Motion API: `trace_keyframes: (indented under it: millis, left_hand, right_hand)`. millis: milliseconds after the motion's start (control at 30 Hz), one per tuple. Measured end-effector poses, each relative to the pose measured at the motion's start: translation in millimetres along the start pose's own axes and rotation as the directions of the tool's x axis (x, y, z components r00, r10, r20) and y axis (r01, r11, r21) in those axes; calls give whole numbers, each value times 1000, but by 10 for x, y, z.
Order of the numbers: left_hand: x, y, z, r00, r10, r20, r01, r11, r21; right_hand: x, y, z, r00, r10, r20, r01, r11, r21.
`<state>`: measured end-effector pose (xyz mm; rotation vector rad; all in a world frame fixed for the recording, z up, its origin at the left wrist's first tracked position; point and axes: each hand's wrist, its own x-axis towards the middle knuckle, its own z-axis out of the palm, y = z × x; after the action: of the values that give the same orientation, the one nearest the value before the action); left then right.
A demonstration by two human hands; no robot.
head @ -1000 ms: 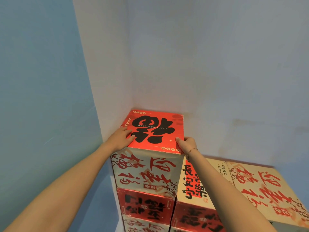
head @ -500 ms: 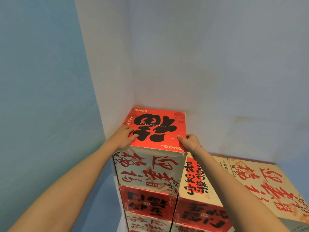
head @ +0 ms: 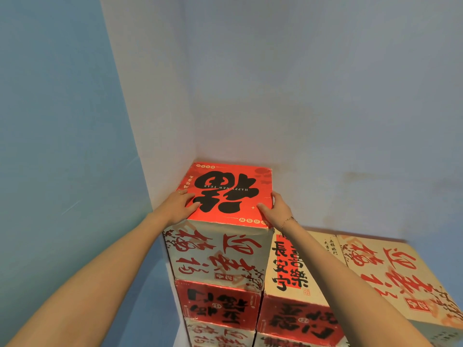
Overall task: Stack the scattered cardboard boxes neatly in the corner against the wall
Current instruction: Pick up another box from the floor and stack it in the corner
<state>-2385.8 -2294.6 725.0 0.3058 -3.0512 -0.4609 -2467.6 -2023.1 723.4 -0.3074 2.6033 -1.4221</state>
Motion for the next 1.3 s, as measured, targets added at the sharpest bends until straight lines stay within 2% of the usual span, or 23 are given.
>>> trace_keyframes:
  millis: [1300]
  left_hand:
    - [-114,44,-24,1000,-3,3,3,1000,24]
  right_hand:
    - [-60,28,-28,999,16,41,-18,998,56]
